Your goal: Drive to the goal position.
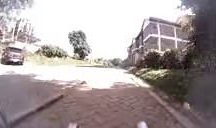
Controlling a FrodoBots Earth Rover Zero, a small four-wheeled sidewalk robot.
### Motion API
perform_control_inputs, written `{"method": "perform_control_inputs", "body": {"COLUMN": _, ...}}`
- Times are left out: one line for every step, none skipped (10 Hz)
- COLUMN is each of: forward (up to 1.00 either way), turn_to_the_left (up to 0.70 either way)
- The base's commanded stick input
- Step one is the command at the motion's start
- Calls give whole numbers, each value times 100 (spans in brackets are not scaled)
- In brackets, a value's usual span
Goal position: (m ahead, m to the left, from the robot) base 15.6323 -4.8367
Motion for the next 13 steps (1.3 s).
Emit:
{"method": "perform_control_inputs", "body": {"forward": 100, "turn_to_the_left": 0}}
{"method": "perform_control_inputs", "body": {"forward": 100, "turn_to_the_left": 0}}
{"method": "perform_control_inputs", "body": {"forward": 100, "turn_to_the_left": 0}}
{"method": "perform_control_inputs", "body": {"forward": 100, "turn_to_the_left": 0}}
{"method": "perform_control_inputs", "body": {"forward": 100, "turn_to_the_left": 0}}
{"method": "perform_control_inputs", "body": {"forward": 100, "turn_to_the_left": -4}}
{"method": "perform_control_inputs", "body": {"forward": 100, "turn_to_the_left": -15}}
{"method": "perform_control_inputs", "body": {"forward": 100, "turn_to_the_left": -28}}
{"method": "perform_control_inputs", "body": {"forward": 100, "turn_to_the_left": -40}}
{"method": "perform_control_inputs", "body": {"forward": 100, "turn_to_the_left": -40}}
{"method": "perform_control_inputs", "body": {"forward": 100, "turn_to_the_left": -40}}
{"method": "perform_control_inputs", "body": {"forward": 100, "turn_to_the_left": -40}}
{"method": "perform_control_inputs", "body": {"forward": 100, "turn_to_the_left": -40}}
